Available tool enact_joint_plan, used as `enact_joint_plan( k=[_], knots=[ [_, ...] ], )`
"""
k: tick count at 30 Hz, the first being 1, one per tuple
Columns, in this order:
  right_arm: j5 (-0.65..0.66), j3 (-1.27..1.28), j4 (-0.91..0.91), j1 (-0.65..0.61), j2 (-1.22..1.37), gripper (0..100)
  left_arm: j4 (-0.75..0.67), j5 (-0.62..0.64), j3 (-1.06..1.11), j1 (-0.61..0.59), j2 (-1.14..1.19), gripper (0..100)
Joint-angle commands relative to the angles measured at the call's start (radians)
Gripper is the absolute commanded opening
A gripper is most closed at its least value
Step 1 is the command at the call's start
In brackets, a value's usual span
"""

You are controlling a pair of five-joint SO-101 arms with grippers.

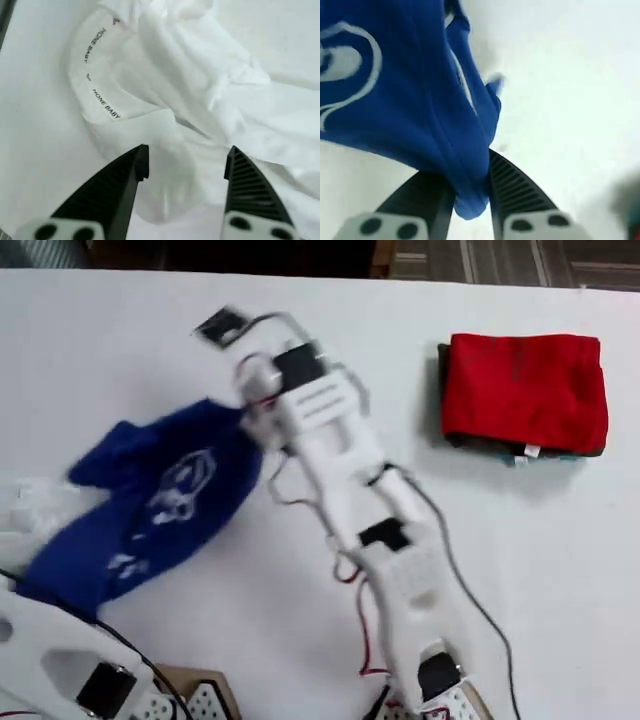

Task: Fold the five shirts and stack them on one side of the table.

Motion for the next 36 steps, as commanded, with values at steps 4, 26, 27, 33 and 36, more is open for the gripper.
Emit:
enact_joint_plan(
  k=[4,26,27,33,36],
  knots=[
    [0.046,0.405,0.022,0.119,-0.423,2.0,0.018,0.068,-0.027,0.046,-0.117,26],
    [0.206,1.172,-0.231,0.518,-1.059,17.7,0.020,0.118,0.926,0.388,-0.758,26],
    [0.206,1.172,-0.231,0.518,-1.107,22.6,0.018,0.118,1.017,0.420,-0.813,26],
    [0.137,1.204,-0.236,0.463,-1.302,36.7,-0.071,0.115,1.489,0.586,-1.082,26],
    [0.080,1.266,-0.239,0.332,-1.325,35.7,-0.173,0.115,1.607,0.551,-1.183,26]
  ],
)
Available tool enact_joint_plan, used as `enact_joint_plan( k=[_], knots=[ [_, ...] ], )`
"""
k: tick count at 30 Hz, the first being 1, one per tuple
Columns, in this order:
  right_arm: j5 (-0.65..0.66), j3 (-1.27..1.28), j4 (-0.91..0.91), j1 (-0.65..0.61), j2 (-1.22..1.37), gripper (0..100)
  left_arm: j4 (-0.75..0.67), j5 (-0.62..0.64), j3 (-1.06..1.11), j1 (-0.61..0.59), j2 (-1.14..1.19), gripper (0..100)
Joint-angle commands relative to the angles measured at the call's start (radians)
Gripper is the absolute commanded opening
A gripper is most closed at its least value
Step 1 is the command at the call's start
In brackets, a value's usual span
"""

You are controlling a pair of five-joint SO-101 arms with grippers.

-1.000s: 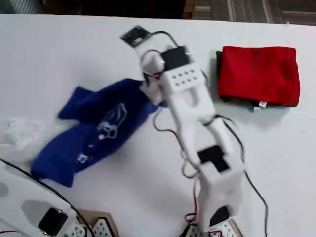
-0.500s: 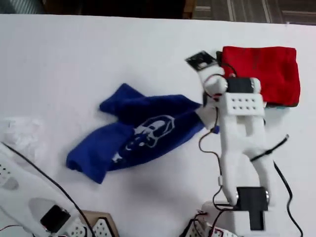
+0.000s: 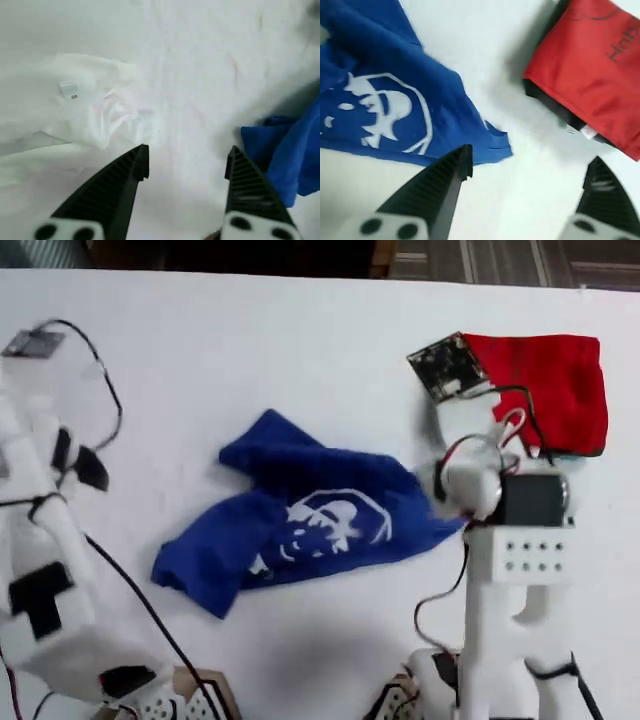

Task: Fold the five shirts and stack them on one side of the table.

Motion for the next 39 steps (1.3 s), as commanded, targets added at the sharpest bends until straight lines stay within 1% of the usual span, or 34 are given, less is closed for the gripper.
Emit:
enact_joint_plan(
  k=[1,5,9,13,16,22,26,31,35,39],
  knots=[
    [-0.051,0.048,-0.001,-0.153,-0.045,35.4,-0.112,0.005,0.127,-0.043,-0.164,26],
    [-0.055,0.140,-0.062,-0.358,-0.016,35.4,-0.175,0.000,0.174,-0.180,-0.241,26],
    [-0.057,0.219,-0.163,-0.547,0.045,35.4,-0.198,-0.002,0.174,-0.313,-0.245,26],
    [-0.057,0.239,-0.220,-0.728,0.154,35.4,-0.213,-0.063,0.176,-0.411,-0.242,26],
    [-0.057,0.239,-0.268,-0.840,0.268,35.4,-0.221,-0.077,0.174,-0.471,-0.242,26],
    [-0.058,0.233,-0.355,-1.009,0.499,35.4,-0.215,-0.078,0.170,-0.572,-0.244,26],
    [-0.058,0.233,-0.407,-1.072,0.588,35.4,-0.213,-0.078,0.168,-0.628,-0.244,26],
    [-0.061,0.232,-0.484,-1.076,0.638,35.4,-0.213,-0.078,0.174,-0.669,-0.244,26],
    [-0.172,0.232,-0.541,-1.076,0.654,35.4,-0.213,-0.078,0.174,-0.667,-0.244,26],
    [-0.201,0.232,-0.590,-1.076,0.680,35.4,-0.213,-0.078,0.174,-0.666,-0.244,26]
  ],
)
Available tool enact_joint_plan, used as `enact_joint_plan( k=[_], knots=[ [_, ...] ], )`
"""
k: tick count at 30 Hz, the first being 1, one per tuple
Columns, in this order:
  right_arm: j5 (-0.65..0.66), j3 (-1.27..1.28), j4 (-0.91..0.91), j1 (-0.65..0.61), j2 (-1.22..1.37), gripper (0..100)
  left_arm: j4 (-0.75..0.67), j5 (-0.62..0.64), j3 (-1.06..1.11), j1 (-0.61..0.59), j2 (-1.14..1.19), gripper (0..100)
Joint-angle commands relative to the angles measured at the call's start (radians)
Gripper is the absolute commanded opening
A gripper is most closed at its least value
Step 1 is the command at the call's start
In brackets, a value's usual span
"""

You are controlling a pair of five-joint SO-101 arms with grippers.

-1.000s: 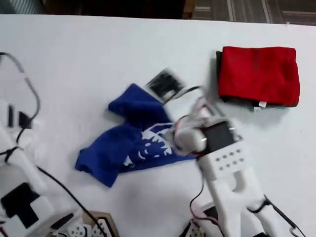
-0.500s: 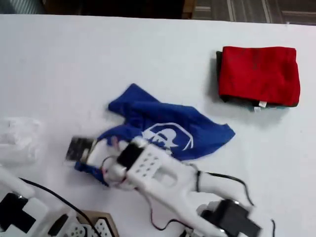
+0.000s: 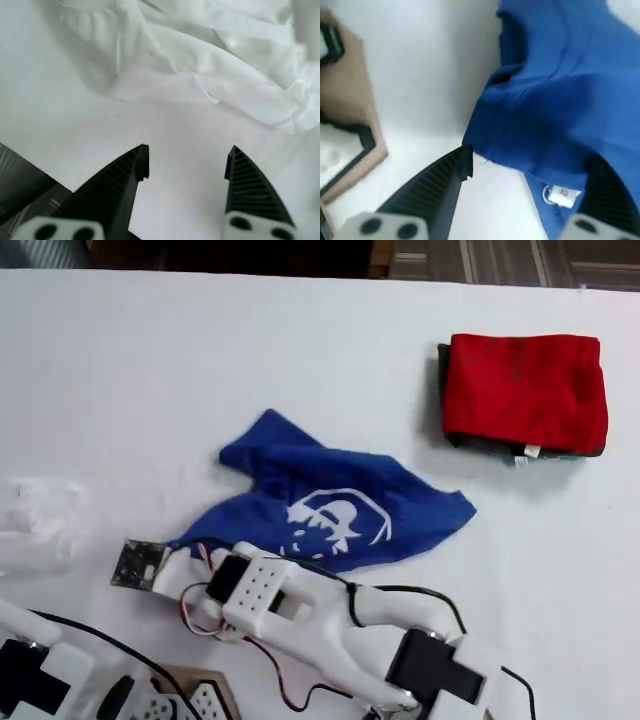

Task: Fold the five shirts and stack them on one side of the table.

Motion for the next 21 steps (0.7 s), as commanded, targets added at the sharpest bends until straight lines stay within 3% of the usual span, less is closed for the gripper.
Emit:
enact_joint_plan(
  k=[1,10,21],
  knots=[
    [-0.023,-0.011,-0.044,-0.008,0.018,35.4,-0.009,-0.006,-0.004,-0.012,-0.046,26],
    [-0.025,-0.012,-0.107,-0.008,0.084,35.4,-0.009,-0.006,-0.004,-0.014,-0.046,26],
    [-0.026,-0.095,0.007,-0.010,0.085,35.4,-0.009,-0.006,-0.004,-0.011,-0.046,26]
  ],
)
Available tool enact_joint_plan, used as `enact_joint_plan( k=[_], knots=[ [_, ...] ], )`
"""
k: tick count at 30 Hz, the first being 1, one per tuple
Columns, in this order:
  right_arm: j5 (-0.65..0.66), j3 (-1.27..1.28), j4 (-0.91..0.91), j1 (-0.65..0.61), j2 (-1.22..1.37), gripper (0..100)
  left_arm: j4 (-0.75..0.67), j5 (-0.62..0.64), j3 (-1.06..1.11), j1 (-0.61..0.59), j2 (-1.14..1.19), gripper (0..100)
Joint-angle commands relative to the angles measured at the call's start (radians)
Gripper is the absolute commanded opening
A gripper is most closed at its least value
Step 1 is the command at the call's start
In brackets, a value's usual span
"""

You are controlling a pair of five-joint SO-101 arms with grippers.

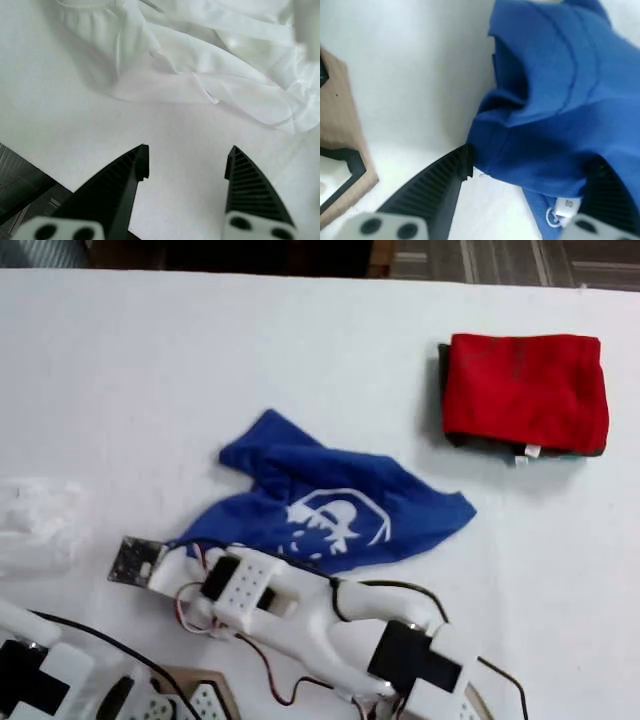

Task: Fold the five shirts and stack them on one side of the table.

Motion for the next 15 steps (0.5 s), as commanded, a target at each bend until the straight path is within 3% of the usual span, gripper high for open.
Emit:
enact_joint_plan(
  k=[1,8,15],
  knots=[
    [-0.008,-0.081,0.084,-0.010,-0.012,35.4,-0.009,-0.006,-0.004,-0.012,-0.046,26],
    [-0.103,-0.196,0.150,-0.010,-0.002,35.6,-0.009,-0.006,-0.004,-0.014,-0.046,26],
    [-0.133,-0.195,0.147,-0.093,0.008,35.6,-0.009,-0.005,-0.004,-0.012,-0.046,26]
  ],
)
